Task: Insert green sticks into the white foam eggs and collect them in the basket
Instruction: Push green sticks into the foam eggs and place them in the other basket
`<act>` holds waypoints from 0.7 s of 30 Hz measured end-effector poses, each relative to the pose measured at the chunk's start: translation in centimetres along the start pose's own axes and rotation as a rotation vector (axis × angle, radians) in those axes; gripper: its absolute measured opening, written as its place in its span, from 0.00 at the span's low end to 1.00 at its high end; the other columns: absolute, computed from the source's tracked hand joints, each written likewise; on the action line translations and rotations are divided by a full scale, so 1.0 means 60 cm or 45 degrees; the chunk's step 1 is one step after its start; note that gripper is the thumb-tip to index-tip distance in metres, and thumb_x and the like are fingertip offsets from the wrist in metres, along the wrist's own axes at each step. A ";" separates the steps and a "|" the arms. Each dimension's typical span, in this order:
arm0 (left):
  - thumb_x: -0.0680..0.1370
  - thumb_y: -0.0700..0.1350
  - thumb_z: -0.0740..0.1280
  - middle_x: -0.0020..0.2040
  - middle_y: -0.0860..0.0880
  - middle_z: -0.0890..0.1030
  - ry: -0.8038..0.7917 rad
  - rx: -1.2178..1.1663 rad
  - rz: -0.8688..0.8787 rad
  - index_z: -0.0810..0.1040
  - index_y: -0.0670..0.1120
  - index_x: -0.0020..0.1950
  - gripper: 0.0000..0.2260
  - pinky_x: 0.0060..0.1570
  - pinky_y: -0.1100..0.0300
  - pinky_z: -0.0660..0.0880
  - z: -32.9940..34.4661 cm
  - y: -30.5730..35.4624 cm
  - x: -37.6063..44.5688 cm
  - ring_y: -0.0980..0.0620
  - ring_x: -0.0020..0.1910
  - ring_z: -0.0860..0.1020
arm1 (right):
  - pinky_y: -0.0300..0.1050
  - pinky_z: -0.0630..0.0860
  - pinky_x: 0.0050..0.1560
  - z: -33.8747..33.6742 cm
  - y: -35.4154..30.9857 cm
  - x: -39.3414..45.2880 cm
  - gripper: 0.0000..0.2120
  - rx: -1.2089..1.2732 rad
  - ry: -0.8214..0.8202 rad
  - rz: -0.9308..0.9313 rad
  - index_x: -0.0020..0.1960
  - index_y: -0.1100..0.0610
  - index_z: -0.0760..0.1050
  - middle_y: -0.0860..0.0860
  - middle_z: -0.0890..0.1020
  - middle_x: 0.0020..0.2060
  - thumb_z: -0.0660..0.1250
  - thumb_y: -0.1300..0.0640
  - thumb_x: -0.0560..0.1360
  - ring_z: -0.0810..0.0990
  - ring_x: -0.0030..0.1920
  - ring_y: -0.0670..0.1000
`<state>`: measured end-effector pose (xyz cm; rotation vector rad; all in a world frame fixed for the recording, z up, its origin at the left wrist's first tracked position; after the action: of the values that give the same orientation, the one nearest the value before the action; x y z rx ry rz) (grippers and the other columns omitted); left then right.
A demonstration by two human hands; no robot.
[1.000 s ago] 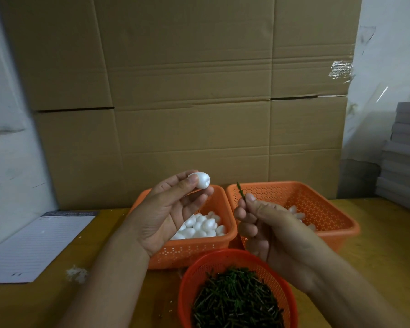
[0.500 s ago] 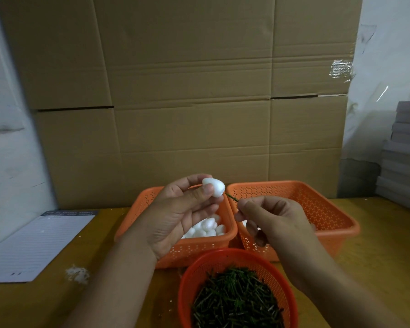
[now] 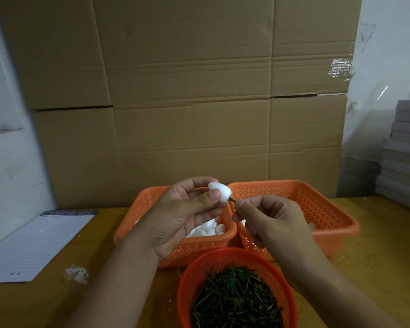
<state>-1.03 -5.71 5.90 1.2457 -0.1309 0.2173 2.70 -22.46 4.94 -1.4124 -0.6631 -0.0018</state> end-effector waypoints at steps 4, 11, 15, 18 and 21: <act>0.68 0.40 0.75 0.50 0.39 0.85 0.011 0.034 0.003 0.82 0.42 0.54 0.16 0.46 0.61 0.80 0.001 0.001 -0.001 0.49 0.47 0.85 | 0.34 0.67 0.24 0.001 0.002 -0.001 0.12 -0.008 -0.003 -0.002 0.35 0.58 0.81 0.46 0.77 0.23 0.69 0.58 0.77 0.69 0.23 0.42; 0.68 0.40 0.75 0.51 0.38 0.85 -0.008 0.042 0.002 0.86 0.45 0.49 0.10 0.46 0.61 0.81 0.003 -0.001 -0.001 0.48 0.48 0.85 | 0.36 0.66 0.25 0.000 0.009 -0.001 0.12 -0.033 -0.006 0.018 0.35 0.57 0.82 0.48 0.75 0.23 0.69 0.56 0.77 0.68 0.24 0.45; 0.70 0.40 0.75 0.53 0.38 0.85 -0.016 0.072 -0.002 0.84 0.43 0.53 0.12 0.48 0.60 0.81 0.003 -0.005 0.000 0.47 0.50 0.85 | 0.36 0.66 0.25 0.002 0.011 -0.002 0.12 -0.068 -0.020 0.021 0.36 0.57 0.83 0.48 0.76 0.24 0.69 0.56 0.77 0.69 0.24 0.43; 0.70 0.40 0.76 0.54 0.37 0.85 -0.017 0.100 -0.012 0.82 0.41 0.56 0.15 0.50 0.60 0.80 0.002 -0.008 0.000 0.46 0.51 0.85 | 0.35 0.67 0.26 0.003 0.012 -0.002 0.11 -0.069 -0.020 0.026 0.37 0.56 0.83 0.48 0.78 0.24 0.69 0.56 0.77 0.70 0.24 0.42; 0.70 0.41 0.77 0.54 0.37 0.85 -0.029 0.119 -0.020 0.85 0.44 0.53 0.13 0.49 0.61 0.80 0.001 -0.008 -0.001 0.46 0.51 0.85 | 0.34 0.67 0.26 0.004 0.012 -0.003 0.12 -0.062 -0.032 0.033 0.37 0.56 0.83 0.48 0.78 0.25 0.69 0.55 0.77 0.71 0.25 0.42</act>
<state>-0.97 -5.94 5.46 1.3421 -0.1316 0.1975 2.71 -22.15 4.18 -1.4697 -0.6691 0.0205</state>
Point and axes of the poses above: each hand's wrist, its own x-axis towards the middle knuckle, its own z-axis out of the palm, y = z × x, the point moved 3 cm from there along x, towards the middle knuckle
